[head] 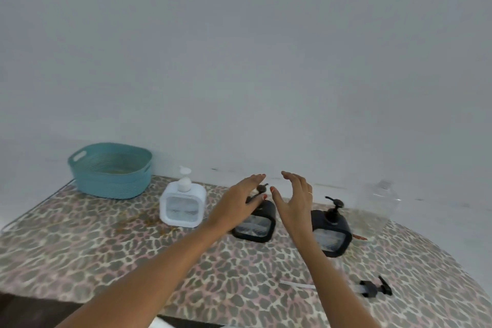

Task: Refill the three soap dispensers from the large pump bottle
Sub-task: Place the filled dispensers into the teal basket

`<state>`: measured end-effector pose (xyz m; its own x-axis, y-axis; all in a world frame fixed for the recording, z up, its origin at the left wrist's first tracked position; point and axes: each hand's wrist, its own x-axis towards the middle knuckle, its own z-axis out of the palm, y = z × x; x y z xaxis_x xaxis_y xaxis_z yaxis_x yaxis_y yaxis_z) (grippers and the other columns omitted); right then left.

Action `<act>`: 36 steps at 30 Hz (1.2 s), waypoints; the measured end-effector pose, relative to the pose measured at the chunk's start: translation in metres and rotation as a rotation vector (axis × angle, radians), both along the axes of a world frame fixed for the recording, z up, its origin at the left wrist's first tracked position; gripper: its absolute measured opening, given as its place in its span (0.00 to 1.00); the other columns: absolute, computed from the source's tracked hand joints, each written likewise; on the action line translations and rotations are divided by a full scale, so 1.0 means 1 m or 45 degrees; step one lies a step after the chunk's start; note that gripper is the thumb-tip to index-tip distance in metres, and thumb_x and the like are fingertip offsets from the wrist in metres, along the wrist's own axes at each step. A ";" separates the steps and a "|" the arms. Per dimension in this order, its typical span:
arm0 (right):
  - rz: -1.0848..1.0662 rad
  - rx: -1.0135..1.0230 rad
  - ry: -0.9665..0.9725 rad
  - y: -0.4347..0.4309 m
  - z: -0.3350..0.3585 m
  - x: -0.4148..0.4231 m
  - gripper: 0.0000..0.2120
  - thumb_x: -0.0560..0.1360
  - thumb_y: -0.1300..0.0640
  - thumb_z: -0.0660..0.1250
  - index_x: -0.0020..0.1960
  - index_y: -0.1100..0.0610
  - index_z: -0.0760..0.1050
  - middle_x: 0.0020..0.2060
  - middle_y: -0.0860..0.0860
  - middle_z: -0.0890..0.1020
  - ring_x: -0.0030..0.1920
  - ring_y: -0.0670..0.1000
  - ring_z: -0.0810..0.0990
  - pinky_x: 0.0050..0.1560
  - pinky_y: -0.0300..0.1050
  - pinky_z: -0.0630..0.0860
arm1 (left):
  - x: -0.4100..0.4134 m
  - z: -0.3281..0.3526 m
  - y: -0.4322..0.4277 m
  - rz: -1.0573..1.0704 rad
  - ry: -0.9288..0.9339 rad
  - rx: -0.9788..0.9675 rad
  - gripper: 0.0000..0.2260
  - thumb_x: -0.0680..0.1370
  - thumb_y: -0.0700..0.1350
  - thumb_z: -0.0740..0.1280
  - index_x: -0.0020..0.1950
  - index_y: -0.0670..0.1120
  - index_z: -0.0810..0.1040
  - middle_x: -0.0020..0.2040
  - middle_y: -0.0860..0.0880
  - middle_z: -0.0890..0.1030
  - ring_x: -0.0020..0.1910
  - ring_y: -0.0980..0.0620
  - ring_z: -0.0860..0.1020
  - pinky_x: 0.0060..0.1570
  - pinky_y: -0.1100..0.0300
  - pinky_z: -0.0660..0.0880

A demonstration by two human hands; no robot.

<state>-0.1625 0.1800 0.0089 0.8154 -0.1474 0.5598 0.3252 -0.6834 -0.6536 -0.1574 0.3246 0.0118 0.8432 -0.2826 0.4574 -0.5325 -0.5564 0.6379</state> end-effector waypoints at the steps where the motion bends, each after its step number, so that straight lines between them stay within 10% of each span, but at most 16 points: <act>1: 0.038 -0.006 -0.004 0.014 0.001 0.002 0.18 0.74 0.56 0.67 0.63 0.57 0.71 0.60 0.52 0.74 0.63 0.53 0.68 0.61 0.42 0.61 | -0.002 0.001 0.014 0.029 -0.002 -0.002 0.22 0.78 0.48 0.62 0.71 0.51 0.63 0.71 0.51 0.67 0.70 0.55 0.64 0.64 0.70 0.58; 13: 0.380 -0.064 0.342 0.132 -0.029 0.036 0.21 0.74 0.54 0.67 0.65 0.58 0.69 0.62 0.55 0.72 0.64 0.53 0.68 0.62 0.44 0.65 | 0.001 -0.032 0.159 0.483 0.097 -0.006 0.19 0.78 0.47 0.62 0.68 0.48 0.68 0.68 0.48 0.71 0.66 0.50 0.70 0.61 0.62 0.66; 26: 0.332 0.101 0.517 0.157 -0.082 0.069 0.26 0.73 0.56 0.69 0.68 0.59 0.66 0.64 0.56 0.71 0.64 0.54 0.71 0.61 0.46 0.69 | 0.039 -0.079 0.185 0.410 0.501 -0.147 0.25 0.76 0.48 0.65 0.71 0.47 0.62 0.69 0.45 0.68 0.67 0.47 0.68 0.67 0.51 0.66; 36: 0.367 0.289 0.516 0.155 -0.084 0.073 0.25 0.71 0.60 0.70 0.66 0.59 0.68 0.60 0.55 0.76 0.55 0.49 0.74 0.56 0.45 0.72 | 0.052 -0.068 0.181 0.375 0.549 -0.314 0.22 0.74 0.40 0.67 0.68 0.43 0.67 0.64 0.45 0.73 0.60 0.51 0.72 0.54 0.62 0.66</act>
<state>-0.0898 0.3354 -0.0755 0.9845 0.0334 0.1723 0.1697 -0.4311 -0.8862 -0.1051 0.5058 -0.0562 0.9950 0.0637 0.0771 -0.0404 -0.4493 0.8925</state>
